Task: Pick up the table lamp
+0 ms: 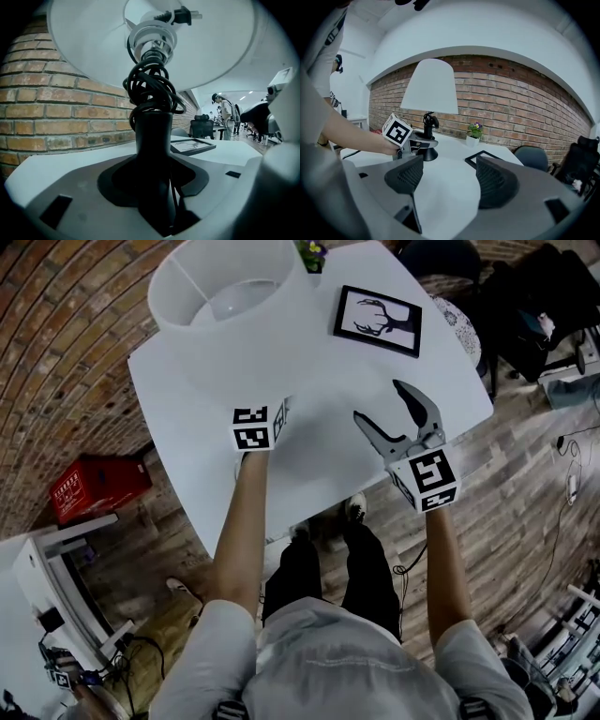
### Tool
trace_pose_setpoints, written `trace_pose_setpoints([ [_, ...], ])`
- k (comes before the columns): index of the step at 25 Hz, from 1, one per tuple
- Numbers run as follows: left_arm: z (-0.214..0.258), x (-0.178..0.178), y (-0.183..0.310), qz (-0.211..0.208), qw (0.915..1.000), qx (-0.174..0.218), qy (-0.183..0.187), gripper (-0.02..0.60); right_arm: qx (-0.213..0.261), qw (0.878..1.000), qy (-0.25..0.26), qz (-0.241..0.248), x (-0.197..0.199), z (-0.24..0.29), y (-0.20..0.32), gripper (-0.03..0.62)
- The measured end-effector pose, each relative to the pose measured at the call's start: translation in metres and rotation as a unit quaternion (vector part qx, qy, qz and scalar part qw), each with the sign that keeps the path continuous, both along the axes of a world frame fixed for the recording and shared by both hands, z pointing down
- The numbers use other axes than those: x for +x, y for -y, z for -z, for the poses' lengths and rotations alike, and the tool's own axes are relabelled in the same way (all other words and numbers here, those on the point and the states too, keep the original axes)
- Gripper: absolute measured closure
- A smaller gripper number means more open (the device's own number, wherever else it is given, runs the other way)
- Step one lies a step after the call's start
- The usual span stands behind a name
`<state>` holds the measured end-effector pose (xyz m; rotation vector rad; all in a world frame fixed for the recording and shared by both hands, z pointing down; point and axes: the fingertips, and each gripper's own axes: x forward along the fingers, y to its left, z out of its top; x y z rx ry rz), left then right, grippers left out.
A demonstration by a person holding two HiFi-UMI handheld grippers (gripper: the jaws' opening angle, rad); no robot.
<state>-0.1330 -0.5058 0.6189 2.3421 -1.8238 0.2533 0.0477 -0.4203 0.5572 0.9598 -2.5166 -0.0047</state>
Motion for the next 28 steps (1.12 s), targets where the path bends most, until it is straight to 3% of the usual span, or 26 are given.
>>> trace_pose_setpoints([
  [10,-0.002,-0.003,-0.002,0.021,0.9996,-0.014,0.011,0.407,0.005,1.000,0.016,0.002,-0.001,0.018,0.004,0.246],
  [20,0.000,-0.001,-0.040,-0.002,0.9979,-0.065,-0.005,0.414,-0.014,1.000,0.026,-0.005,-0.001,0.025,-0.010,0.246],
  [28,0.020,-0.017,-0.080,-0.015,0.9966,-0.076,0.029,0.414,-0.021,0.999,0.037,0.008,-0.026,0.048,-0.029,0.246],
])
